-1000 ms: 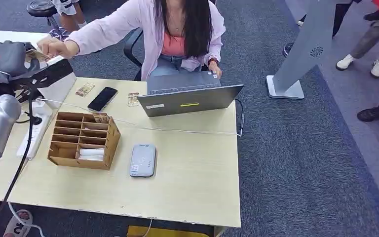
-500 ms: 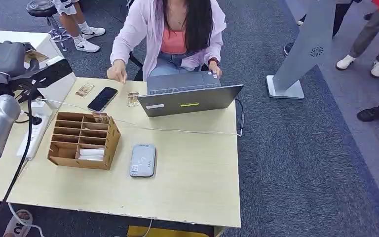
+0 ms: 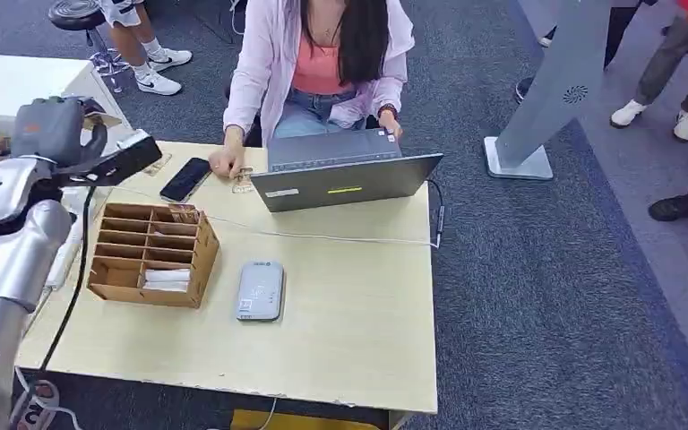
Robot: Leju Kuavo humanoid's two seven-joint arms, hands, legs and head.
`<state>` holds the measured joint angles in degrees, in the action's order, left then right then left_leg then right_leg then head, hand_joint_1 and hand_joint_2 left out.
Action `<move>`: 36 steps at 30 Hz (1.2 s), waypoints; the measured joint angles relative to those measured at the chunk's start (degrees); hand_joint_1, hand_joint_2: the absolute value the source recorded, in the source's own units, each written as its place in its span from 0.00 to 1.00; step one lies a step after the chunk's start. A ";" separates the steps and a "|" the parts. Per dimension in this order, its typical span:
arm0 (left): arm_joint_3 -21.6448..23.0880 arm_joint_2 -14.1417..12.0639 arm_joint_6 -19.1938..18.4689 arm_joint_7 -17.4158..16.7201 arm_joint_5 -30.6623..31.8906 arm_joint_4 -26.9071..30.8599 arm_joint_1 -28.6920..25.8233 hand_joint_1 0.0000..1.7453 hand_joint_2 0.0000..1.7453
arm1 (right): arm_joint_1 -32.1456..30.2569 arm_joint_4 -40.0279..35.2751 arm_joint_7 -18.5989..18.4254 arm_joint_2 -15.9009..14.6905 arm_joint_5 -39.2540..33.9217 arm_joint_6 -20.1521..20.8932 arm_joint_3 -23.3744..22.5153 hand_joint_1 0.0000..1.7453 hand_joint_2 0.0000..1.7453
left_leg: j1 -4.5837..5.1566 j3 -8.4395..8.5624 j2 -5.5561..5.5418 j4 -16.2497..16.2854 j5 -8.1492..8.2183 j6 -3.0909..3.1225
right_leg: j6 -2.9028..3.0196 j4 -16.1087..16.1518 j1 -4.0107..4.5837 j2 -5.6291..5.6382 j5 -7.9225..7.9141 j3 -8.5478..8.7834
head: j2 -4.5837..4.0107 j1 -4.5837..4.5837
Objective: Pass the card to the sensor for recognition and then transmit it.
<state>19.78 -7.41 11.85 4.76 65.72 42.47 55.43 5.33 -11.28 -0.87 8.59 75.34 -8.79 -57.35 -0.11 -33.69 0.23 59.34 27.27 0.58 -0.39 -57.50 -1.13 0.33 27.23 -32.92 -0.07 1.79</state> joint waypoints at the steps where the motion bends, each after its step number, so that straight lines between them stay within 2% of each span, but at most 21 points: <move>1: 0.44 0.58 0.02 -0.17 0.26 1.86 -1.39 1.00 1.00 | 0.00 0.00 0.00 0.04 -0.13 -0.07 -0.09 0.00 0.00 | 0.00 0.00 0.00 0.00 0.00 0.00 | 0.00 0.00 0.00 0.00 0.00 0.00 | 0.00 0.00; 6: 2.95 2.90 -0.02 -0.66 0.98 9.30 -6.96 1.00 1.00 | -0.01 0.00 0.02 0.11 -0.37 -0.42 -0.39 0.00 0.00 | 0.02 -0.01 0.01 0.02 0.02 0.03 | 0.00 0.01 -0.01 0.01 0.00 -0.01 | 0.00 0.00; 11: 4.76 3.78 -0.39 -0.74 1.42 12.89 -9.77 1.00 1.00 | -0.01 0.00 0.02 0.13 -0.39 -0.41 -0.48 0.00 0.00 | 0.00 0.00 0.01 0.01 0.02 0.03 | 0.00 0.01 0.01 0.01 0.00 -0.02 | 0.00 -0.02; 17: 6.23 4.52 -0.37 -1.66 1.90 14.96 -12.54 1.00 1.00 | -0.01 0.00 0.02 0.13 -0.41 -0.44 -0.72 0.00 0.00 | -0.02 0.00 0.01 0.01 0.01 0.01 | 0.00 0.00 0.02 0.01 0.00 -0.02 | 0.00 0.00; 29: 6.67 4.92 -0.74 -1.66 1.99 17.22 -14.53 1.00 1.00 | -0.03 0.00 0.00 0.13 -0.72 -0.42 -0.81 0.00 0.00 | -0.01 -0.01 0.01 0.01 0.01 0.01 | 0.00 0.01 0.01 0.01 0.00 -0.01 | 0.00 0.00; 33: 7.56 4.94 -1.78 -1.68 2.34 18.18 -16.03 1.00 1.00 | -0.03 0.00 0.00 0.13 -0.85 -0.48 -0.87 0.00 0.00 | -0.01 0.00 0.02 0.01 0.01 0.01 | 0.00 0.01 0.02 0.01 0.00 -0.02 | 0.00 0.00; 36: 8.74 4.87 -4.40 -1.66 2.45 18.35 -17.09 1.00 1.00 | -0.02 0.00 0.00 0.13 -1.38 -0.57 -1.14 0.00 0.00 | -0.01 -0.01 0.01 0.01 0.01 0.01 | 0.00 0.01 0.02 0.01 0.00 -0.02 | 0.00 -0.02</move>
<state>28.53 -2.54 7.45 3.10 68.17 60.83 38.34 5.31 -11.28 -0.87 8.72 73.96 -9.35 -58.49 -0.12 -33.70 0.24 59.34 27.28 0.59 -0.39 -57.50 -1.11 0.34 27.23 -32.93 -0.07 1.77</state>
